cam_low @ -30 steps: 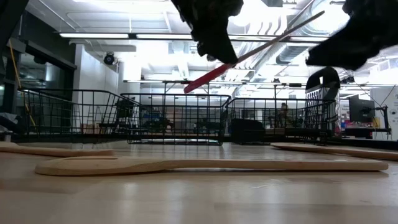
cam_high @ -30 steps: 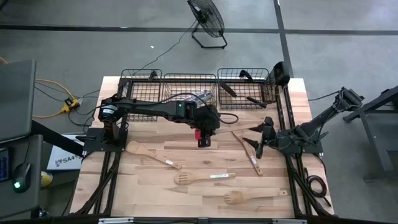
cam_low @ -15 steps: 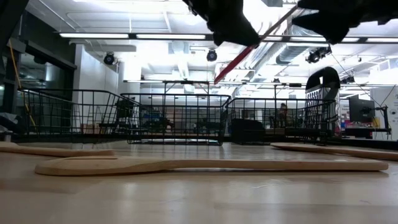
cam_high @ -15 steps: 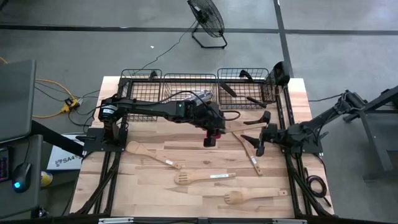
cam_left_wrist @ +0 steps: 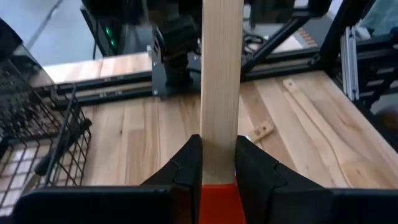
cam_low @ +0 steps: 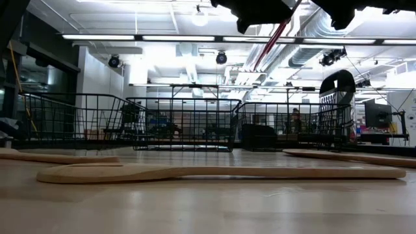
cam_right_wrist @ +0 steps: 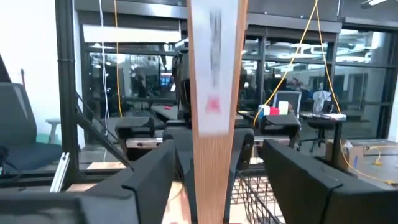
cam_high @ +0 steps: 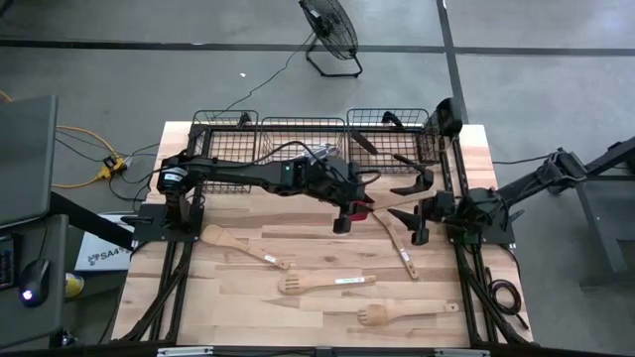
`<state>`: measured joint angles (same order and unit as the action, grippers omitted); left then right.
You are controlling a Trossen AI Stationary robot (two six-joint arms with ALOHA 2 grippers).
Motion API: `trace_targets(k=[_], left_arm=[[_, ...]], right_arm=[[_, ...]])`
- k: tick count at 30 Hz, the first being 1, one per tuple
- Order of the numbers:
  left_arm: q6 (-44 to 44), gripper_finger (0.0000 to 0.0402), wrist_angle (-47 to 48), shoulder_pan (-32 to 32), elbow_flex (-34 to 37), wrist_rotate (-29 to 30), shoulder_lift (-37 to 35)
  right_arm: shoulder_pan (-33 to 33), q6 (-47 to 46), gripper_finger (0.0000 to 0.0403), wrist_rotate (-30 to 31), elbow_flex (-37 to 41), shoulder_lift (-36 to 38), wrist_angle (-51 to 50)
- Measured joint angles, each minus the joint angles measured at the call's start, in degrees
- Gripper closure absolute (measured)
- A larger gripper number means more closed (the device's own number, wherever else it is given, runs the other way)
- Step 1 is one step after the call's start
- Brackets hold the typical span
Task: Pick & Place Kitchen Items
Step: Put the red silicone spatula into the right wire basket
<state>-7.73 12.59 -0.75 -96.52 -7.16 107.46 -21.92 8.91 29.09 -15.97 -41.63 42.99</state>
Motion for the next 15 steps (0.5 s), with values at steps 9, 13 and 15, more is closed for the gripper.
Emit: trace_targets(k=[9, 13, 15], left_arm=[[0.0, 0.0336, -2.4, 0.0, 0.0, 0.1, 0.0], [0.5, 0.0336, -2.3, 0.0, 0.0, 0.7, 0.0], [0.5, 0.0336, -2.3, -0.1, 0.0, 0.9, 0.0]], right_arm=[[5.5, 0.2, 0.0273, -8.4, 0.0, 0.0, 2.1], [7.5, 0.2, 0.0310, -12.1, 0.0, 0.0, 2.6], [8.4, 0.2, 0.0328, -13.9, 0.0, 0.0, 2.7]])
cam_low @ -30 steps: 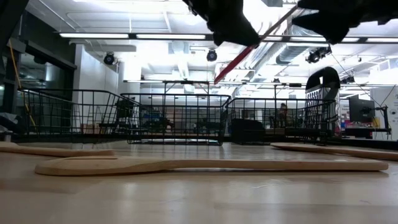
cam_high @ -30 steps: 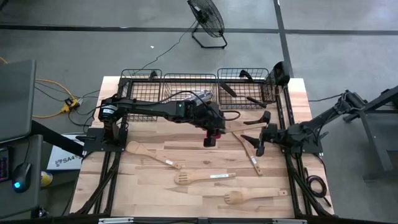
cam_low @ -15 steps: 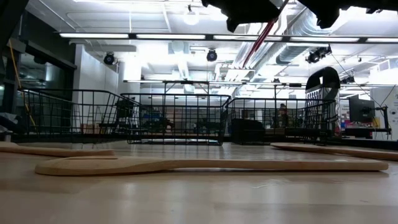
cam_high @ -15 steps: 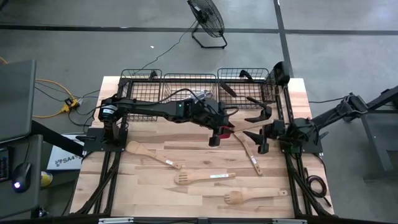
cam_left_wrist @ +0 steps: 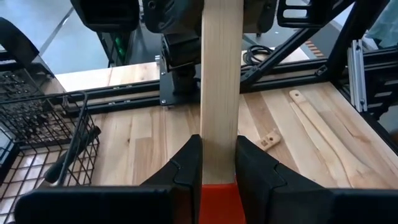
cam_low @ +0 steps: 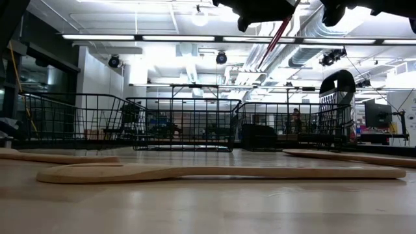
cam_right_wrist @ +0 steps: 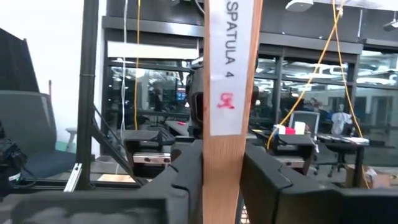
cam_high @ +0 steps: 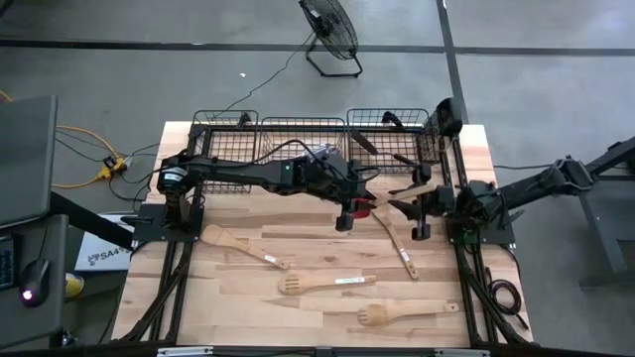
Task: Pick & Place Kitchen Items
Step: Put the red silicone spatula into the right wire basket
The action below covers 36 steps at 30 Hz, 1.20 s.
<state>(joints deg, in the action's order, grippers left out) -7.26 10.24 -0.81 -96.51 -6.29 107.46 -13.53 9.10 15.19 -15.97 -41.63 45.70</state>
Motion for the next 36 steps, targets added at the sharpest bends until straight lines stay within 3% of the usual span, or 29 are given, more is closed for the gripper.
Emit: trace_targets(k=[4, 11, 18, 22, 25, 29, 36], left_arm=[[0.1, 0.0336, 0.2, 0.0, 0.0, 0.0, 0.0], [0.2, 0.0333, 0.9, 0.0, 0.0, 1.2, 0.0], [0.0, 0.0166, 5.8, 0.1, 0.0, 9.3, -1.0], [0.0, 0.0124, 13.2, 0.1, 0.0, 17.7, -4.2], [0.0, 0.0126, 21.4, 0.1, 0.0, 24.1, -7.0], [0.2, 0.0150, 30.7, -1.0, 0.4, 28.6, -9.4], [2.6, 0.0207, 30.1, -5.7, 8.7, 28.9, -15.0]], right_arm=[[1.1, -0.3, 0.0338, -3.1, 0.0, 0.0, 0.0], [1.6, -1.3, 0.0338, -3.0, 0.0, 0.0, -0.4], [1.6, 0.1, 0.0338, 2.6, 0.0, 0.1, -2.0], [2.0, 1.5, 0.0338, 8.0, 0.0, 0.1, -2.6], [3.6, 2.7, 0.0338, 12.6, -2.0, 0.1, -7.7], [7.4, 2.9, 0.0338, 19.2, -9.5, -0.2, -22.1], [18.8, 1.0, 0.0338, 23.7, -24.6, -3.9, -46.2]])
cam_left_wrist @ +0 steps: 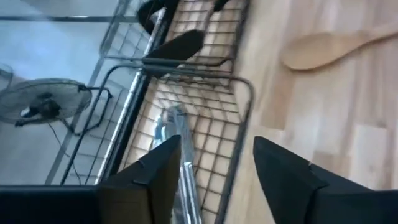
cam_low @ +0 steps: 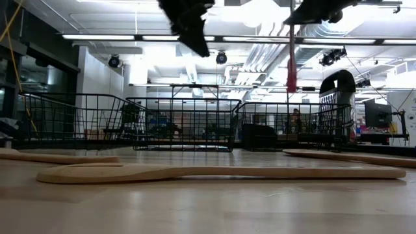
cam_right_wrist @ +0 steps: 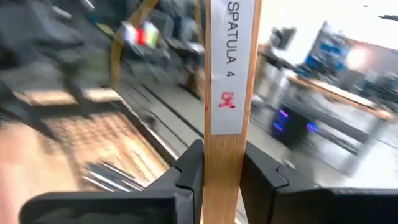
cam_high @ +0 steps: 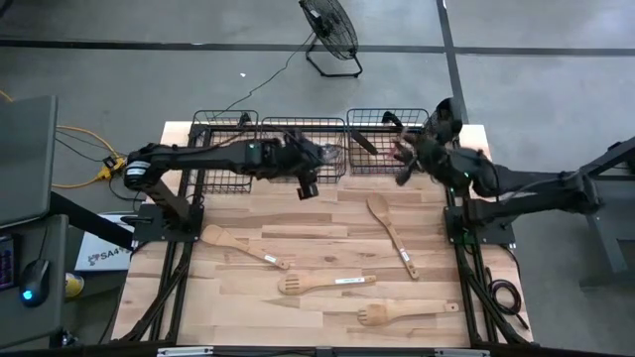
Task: Pick & Place Kitchen Items
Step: Put the red silicone spatula into the right wire basket
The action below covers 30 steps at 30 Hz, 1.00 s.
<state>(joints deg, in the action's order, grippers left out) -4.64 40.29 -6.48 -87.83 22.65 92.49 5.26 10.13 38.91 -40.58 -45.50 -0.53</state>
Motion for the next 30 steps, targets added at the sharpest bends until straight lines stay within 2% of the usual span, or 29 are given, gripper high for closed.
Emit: trace_targets(k=[3, 7, 18, 24, 30], left_arm=[[0.8, 0.0231, -6.4, -1.2, 6.2, -0.7, -4.1], [1.5, 0.0255, -16.1, -1.4, 16.5, -1.7, -10.5], [5.4, 0.0269, -37.7, -1.4, 41.1, -2.8, -27.7], [8.8, 0.0268, -40.1, -1.4, 47.2, -3.0, -32.0], [9.9, 0.0268, -39.6, -1.4, 48.8, -3.1, -32.8]], right_arm=[[5.2, -1.2, 0.0338, -1.0, -3.8, -2.6, -8.8], [11.1, -3.0, 0.0338, -2.0, -6.8, -6.4, -15.2], [23.9, -8.9, 0.0338, -3.2, -10.1, -21.8, -15.6], [25.9, -8.9, 0.0338, -1.3, -11.9, -29.7, -16.5], [25.9, -9.0, 0.0338, 1.9, -20.0, -37.0, -26.9]])
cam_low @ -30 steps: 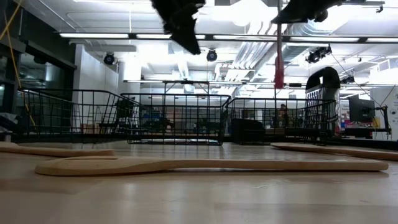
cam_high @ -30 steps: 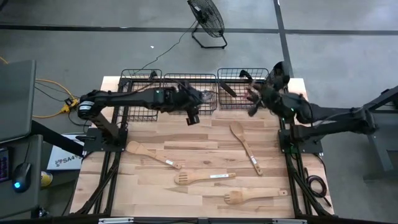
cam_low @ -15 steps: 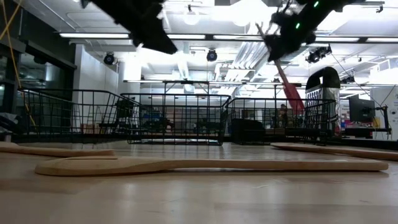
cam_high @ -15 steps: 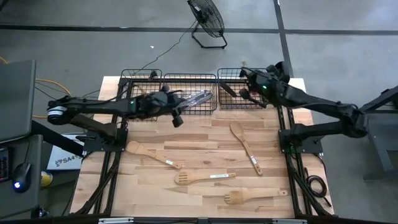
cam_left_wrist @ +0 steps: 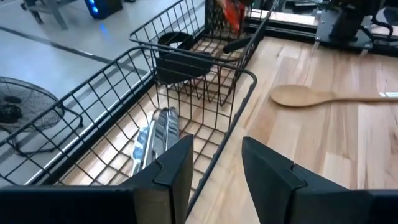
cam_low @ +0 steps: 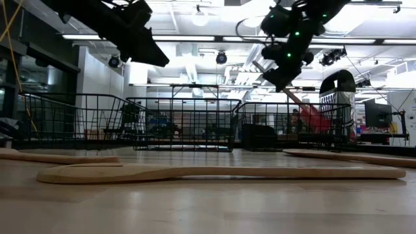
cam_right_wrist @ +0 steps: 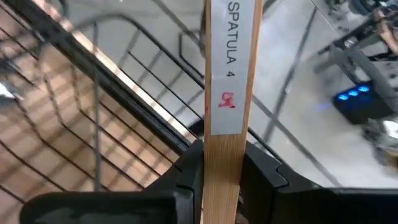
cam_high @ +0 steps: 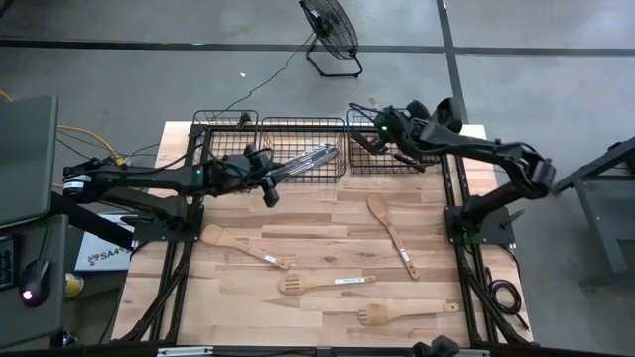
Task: Pick & Place Kitchen Items
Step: Put the red silicone spatula into the right wire basket
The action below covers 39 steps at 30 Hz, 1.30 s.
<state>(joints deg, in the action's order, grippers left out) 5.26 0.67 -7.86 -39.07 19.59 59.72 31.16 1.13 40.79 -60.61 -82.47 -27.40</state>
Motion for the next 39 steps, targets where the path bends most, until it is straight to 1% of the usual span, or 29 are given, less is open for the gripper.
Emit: trace_targets(k=[2, 6, 11, 13, 16, 20, 30, 34, 39], left_arm=[[0.2, 0.0268, -0.1, 0.0, 0.0, -0.5, 0.0], [0.4, 0.0268, -0.1, 0.0, 0.0, -0.7, 0.0], [0.6, 0.0268, 0.0, 0.0, 0.0, -0.8, 0.0], [0.7, 0.0268, 0.5, 0.0, 0.0, -0.8, 0.0], [1.1, 0.0268, 1.4, 0.0, 0.0, -0.8, 0.0], [1.7, 0.0268, 1.9, 0.0, 0.0, -0.8, 0.0], [2.4, 0.0268, 2.5, 0.0, 0.0, -0.8, 0.0], [2.5, 0.0268, 2.5, 0.0, 0.0, -1.0, 0.0], [2.6, 0.0268, 2.4, 0.0, 0.0, -1.0, 0.0]], right_arm=[[0.0, -0.6, 0.0338, 0.9, -2.7, -2.2, -4.3], [0.0, -3.4, 0.0338, 0.8, -7.5, -6.4, -12.5], [0.2, -4.4, 0.0338, -0.6, -11.9, -9.9, -18.5], [0.5, -4.4, 0.0338, -1.3, -12.8, -10.9, -19.3], [1.9, -4.1, 0.0338, -6.2, -13.8, -11.6, -19.7], [4.2, -3.4, 0.0338, -11.2, -14.1, -11.7, -19.4], [9.8, 5.9, 0.0338, -25.7, -13.9, -11.8, -20.0], [11.5, 8.9, 0.0338, -29.4, -13.9, -11.8, -18.9], [12.2, 12.9, 0.0331, -30.9, -13.9, -11.8, -17.2]])
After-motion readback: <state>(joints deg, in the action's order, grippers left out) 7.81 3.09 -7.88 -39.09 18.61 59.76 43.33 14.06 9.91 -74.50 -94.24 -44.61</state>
